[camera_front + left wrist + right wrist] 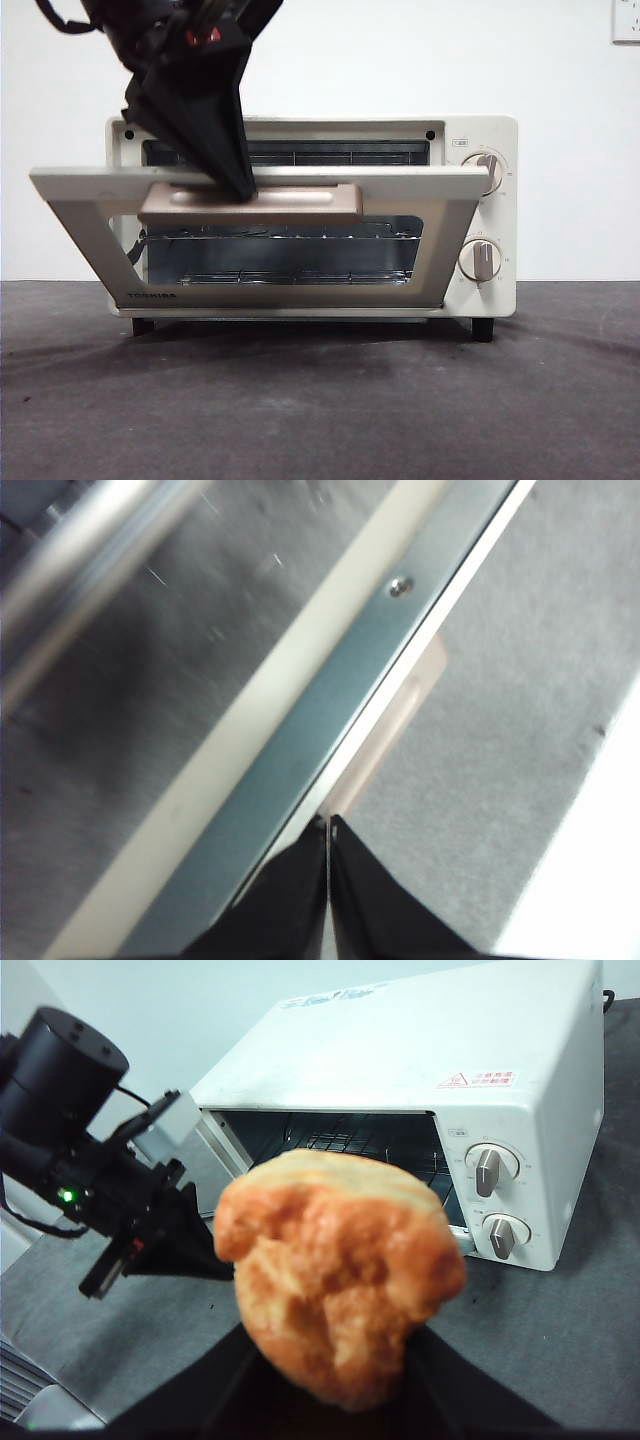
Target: The left arm flap open the oven, the right arm pick bread and place it into oven, the left arm flap close the oven
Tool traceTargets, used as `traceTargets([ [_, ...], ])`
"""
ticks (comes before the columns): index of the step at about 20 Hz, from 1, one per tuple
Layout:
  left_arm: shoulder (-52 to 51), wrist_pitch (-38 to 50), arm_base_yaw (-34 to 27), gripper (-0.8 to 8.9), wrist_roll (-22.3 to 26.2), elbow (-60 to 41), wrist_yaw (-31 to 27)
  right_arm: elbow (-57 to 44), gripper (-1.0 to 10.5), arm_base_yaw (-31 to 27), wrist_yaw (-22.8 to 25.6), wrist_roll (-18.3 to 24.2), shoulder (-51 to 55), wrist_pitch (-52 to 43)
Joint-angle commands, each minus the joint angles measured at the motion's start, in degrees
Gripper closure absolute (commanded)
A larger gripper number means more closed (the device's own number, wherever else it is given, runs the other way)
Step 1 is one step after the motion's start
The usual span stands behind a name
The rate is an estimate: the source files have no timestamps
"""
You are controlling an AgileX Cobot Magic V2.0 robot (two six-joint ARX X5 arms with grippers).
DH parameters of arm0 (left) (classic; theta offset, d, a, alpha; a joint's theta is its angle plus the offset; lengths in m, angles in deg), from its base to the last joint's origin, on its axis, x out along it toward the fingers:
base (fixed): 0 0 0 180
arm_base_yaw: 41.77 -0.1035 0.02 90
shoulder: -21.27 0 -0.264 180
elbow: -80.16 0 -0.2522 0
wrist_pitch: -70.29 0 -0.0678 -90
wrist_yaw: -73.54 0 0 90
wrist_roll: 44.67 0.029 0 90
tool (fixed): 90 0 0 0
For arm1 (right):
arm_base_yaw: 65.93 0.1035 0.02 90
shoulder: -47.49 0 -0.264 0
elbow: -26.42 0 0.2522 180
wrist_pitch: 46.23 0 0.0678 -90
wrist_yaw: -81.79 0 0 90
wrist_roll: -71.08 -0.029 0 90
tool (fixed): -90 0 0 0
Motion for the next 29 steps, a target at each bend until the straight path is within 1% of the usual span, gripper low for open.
traceTargets([
  [1,-0.52,3.85,0.55,8.05,-2.49,-2.19,-2.23,1.01,8.2,0.26,0.04,0.57,-0.17,-0.57],
  [6,-4.72,10.86,1.53,8.05,-6.86,-10.49,-2.86,1.01,8.2,0.24,0.22,0.68,-0.17,-0.61],
  [11,-7.1,16.7,2.56,8.05,-10.05,-15.52,-6.84,1.01,8.2,0.26,0.24,0.68,-0.17,-0.68],
  [15,-7.13,16.87,4.63,8.05,-10.6,-16.02,-6.86,1.01,8.2,0.24,0.26,0.68,-0.17,-0.7],
  [21,-7.1,21.16,8.0,8.05,-14.88,-20.83,-7.48,1.01,8.2,0.24,0.24,0.68,-0.17,-0.79],
  [24,-7.39,21.35,9.53,8.05,-15.98,-21.77,-7.45,1.01,8.2,0.24,0.24,0.68,-0.17,-0.79],
  [26,-9.79,21.05,10.27,8.05,-17.0,-21.64,-7.45,1.01,8.2,0.26,0.22,0.85,-0.22,-0.7],
  [29,-17.07,19.39,11.17,8.05,-19.54,-21.44,-7.56,1.01,8.2,0.26,-0.63,1.16,-0.76,0.59],
])
